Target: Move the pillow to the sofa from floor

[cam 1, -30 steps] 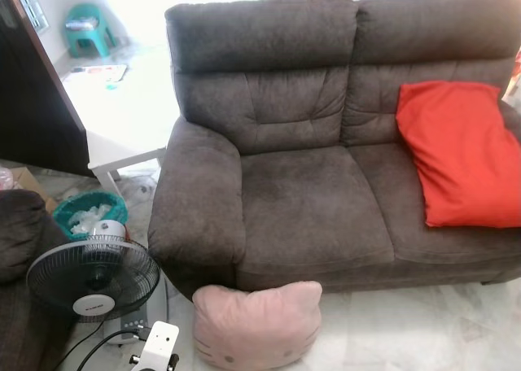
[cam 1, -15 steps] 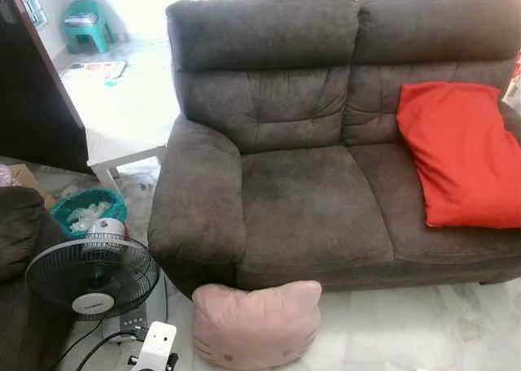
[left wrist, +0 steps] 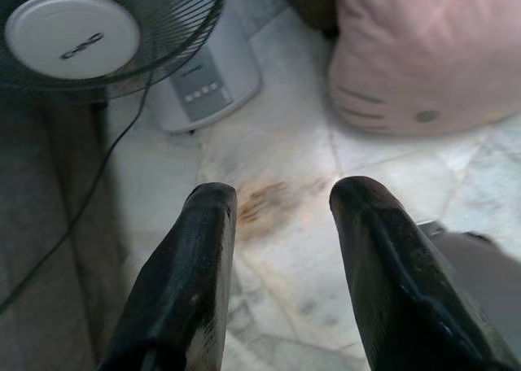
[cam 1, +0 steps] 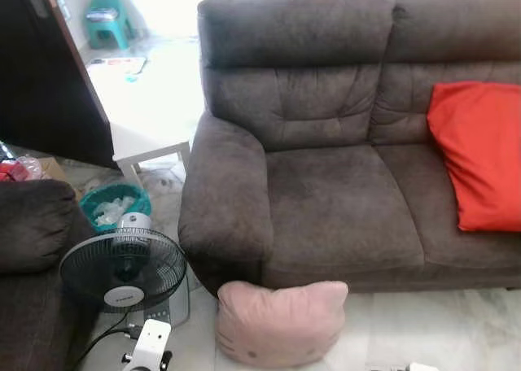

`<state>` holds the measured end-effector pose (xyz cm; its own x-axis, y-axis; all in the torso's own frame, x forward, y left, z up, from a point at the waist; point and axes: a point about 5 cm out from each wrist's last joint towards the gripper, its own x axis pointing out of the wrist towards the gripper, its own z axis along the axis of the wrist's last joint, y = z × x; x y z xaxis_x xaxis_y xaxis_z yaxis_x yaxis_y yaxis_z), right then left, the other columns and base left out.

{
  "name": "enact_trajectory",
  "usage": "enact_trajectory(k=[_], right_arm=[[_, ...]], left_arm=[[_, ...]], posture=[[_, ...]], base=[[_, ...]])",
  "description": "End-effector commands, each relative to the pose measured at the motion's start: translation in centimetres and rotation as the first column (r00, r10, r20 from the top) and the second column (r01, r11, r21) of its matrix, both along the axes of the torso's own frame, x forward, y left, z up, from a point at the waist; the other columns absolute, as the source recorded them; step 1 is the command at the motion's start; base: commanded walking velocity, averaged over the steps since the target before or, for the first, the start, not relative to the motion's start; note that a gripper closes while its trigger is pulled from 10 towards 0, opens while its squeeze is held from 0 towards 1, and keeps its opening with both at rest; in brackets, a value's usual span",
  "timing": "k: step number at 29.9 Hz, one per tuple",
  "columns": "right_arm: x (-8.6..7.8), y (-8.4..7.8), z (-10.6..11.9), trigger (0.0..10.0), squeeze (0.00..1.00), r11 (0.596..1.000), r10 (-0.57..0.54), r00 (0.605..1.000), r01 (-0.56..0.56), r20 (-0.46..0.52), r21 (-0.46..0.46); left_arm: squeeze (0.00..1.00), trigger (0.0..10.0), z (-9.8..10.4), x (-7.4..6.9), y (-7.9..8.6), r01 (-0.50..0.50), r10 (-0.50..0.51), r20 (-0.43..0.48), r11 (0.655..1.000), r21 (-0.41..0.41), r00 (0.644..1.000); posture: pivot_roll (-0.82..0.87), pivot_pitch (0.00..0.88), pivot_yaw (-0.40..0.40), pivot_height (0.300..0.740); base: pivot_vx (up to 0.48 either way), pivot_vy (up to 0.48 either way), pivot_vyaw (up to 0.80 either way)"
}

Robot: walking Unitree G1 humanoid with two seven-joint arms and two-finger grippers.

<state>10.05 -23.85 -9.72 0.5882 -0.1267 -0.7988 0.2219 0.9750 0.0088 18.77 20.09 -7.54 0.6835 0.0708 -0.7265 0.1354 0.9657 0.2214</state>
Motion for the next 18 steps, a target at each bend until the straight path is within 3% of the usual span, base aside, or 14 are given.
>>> enact_trajectory(k=[1,16,18], right_arm=[[0.07,-0.33,0.10,10.0,0.00,1.000,0.002,1.000,-0.002,0.000,-0.009],[0.22,-0.31,0.17,10.0,0.00,0.999,0.048,0.999,-0.048,0.002,-0.013],[0.28,-0.28,0.20,10.0,0.00,0.998,0.062,0.998,-0.062,0.004,-0.011]], left_arm=[[0.00,10.0,-0.17,-0.34,0.03,0.005,-0.005,-0.011,1.000,0.005,1.000],[0.00,10.0,-0.23,-0.42,0.00,-0.009,0.008,-0.015,1.000,-0.006,1.000],[0.00,10.0,-0.23,-0.42,0.00,-0.009,0.009,-0.015,1.000,-0.005,1.000]], posture=[[-0.02,0.000,0.014,0.740],[-0.02,0.000,0.011,0.740],[-0.02,0.000,0.011,0.740]], base=[[0.000,0.000,0.00],[0.000,0.000,0.00],[0.000,0.000,0.70]])
